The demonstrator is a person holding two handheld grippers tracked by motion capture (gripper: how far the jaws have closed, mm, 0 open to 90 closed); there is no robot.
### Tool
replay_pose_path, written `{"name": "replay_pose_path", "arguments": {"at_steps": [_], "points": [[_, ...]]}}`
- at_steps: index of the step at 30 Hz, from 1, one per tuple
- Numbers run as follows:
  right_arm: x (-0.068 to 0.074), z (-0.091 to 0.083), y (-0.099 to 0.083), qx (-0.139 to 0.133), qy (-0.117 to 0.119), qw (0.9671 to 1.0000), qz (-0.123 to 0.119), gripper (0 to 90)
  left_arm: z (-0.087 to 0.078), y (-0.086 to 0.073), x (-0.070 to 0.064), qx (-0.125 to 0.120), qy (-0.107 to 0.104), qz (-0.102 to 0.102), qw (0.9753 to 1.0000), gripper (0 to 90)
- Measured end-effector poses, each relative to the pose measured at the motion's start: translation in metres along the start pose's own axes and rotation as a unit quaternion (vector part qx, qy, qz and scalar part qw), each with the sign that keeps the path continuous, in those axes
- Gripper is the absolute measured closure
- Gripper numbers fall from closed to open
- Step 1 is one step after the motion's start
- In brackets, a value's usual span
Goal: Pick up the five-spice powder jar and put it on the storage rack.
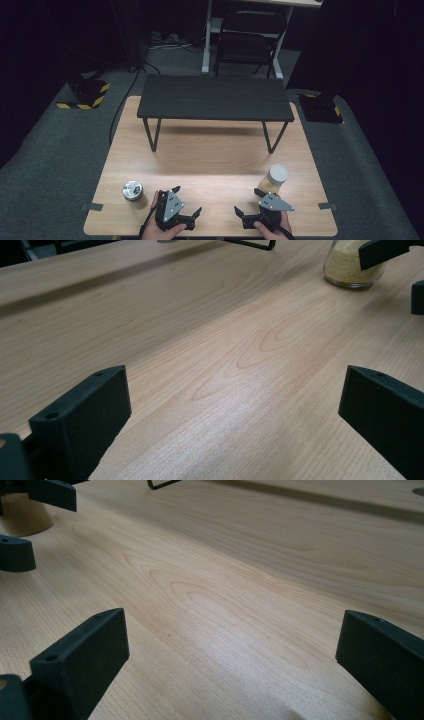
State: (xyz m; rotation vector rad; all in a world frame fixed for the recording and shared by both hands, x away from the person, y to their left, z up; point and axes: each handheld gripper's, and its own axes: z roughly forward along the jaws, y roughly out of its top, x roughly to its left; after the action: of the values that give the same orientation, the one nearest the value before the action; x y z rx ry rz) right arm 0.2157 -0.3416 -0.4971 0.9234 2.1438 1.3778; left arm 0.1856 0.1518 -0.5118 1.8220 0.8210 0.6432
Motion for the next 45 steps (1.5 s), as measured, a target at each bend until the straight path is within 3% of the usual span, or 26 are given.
{"name": "replay_pose_path", "arguments": {"at_steps": [15, 30, 34, 38, 45], "points": [[-0.004, 0.000, -0.002, -0.006, 0.014, 0.9999, 0.006, 0.6, -0.004, -0.005, 0.004, -0.011, -0.002, -0.020, 0.9997, 0.6], [-0.004, -0.002, -0.002, -0.003, 0.014, 0.9999, 0.007, 0.6, -0.005, -0.007, 0.004, -0.015, -0.002, -0.017, 0.9997, 0.6], [-0.003, -0.002, 0.001, 0.007, 0.008, 0.9999, 0.006, 0.6, -0.006, -0.007, 0.005, -0.012, -0.001, -0.019, 0.9997, 0.6], [0.002, -0.002, 0.005, 0.021, -0.015, 0.9996, 0.006, 0.8, -0.008, -0.007, 0.005, -0.013, 0.002, -0.020, 0.9997, 0.6], [0.007, -0.001, 0.006, 0.026, -0.033, 0.9991, 0.009, 0.8, -0.021, -0.003, 0.003, -0.043, 0.007, -0.019, 0.9989, 0.6]]}}
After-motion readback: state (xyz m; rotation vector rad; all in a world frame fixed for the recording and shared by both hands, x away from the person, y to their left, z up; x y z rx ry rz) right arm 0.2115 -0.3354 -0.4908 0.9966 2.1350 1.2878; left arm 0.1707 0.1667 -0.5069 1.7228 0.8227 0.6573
